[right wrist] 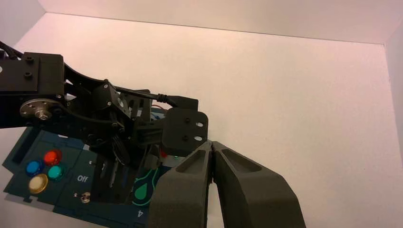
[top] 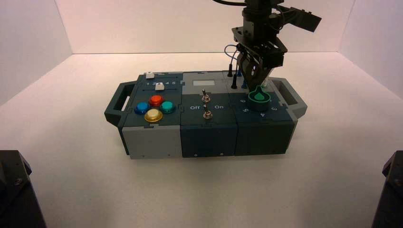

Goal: Turn the knob to position 2.

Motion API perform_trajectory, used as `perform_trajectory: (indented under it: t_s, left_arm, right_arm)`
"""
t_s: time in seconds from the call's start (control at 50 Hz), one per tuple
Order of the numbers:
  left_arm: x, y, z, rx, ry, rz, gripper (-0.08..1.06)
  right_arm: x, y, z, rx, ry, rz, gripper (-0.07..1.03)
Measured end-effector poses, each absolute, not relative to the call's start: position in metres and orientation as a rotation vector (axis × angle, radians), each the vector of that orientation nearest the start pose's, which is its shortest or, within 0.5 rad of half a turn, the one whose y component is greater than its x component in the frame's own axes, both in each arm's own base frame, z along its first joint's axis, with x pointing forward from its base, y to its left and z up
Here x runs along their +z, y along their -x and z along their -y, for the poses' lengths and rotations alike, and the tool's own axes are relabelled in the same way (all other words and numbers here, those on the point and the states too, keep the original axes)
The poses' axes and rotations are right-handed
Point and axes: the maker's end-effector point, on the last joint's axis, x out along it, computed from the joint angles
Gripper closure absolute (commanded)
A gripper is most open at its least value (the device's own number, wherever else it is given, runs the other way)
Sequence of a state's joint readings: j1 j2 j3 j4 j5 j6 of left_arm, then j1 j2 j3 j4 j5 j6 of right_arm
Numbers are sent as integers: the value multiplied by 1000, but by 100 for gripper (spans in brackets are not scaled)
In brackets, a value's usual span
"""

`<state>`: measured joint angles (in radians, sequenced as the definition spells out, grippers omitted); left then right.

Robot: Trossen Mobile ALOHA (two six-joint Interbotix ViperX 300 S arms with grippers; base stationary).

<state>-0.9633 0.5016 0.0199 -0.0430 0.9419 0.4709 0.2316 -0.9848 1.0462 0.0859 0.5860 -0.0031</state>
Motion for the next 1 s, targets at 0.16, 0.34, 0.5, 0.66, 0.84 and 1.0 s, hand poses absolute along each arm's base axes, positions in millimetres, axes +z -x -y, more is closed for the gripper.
perform_trajectory:
  t_s: [0.16, 0.34, 0.5, 0.66, 0.84, 1.0]
  left_arm:
    - [37, -264, 396, -1129, -1027, -1179, 101]
    - [38, -262, 399, -1135, -1034, -1170, 101]
    - [41, -260, 401, -1139, -1043, -1173, 101]
    - [43, -258, 404, -1145, -1046, -1173, 101]
    - [45, -257, 405, -1147, -1050, -1173, 101]
    - [43, -256, 406, -1150, -1053, -1173, 101]
  right_arm:
    - [219, -216, -59, 246, -6, -650, 99]
    - [218, -216, -59, 246, -7, -652, 99]
    - [219, -215, -59, 246, -6, -649, 99]
    - [220, -215, -59, 246, -8, -644, 99]
    - [220, -215, -59, 247, -9, -645, 99]
    - [220, -214, -59, 246, -8, -643, 99]
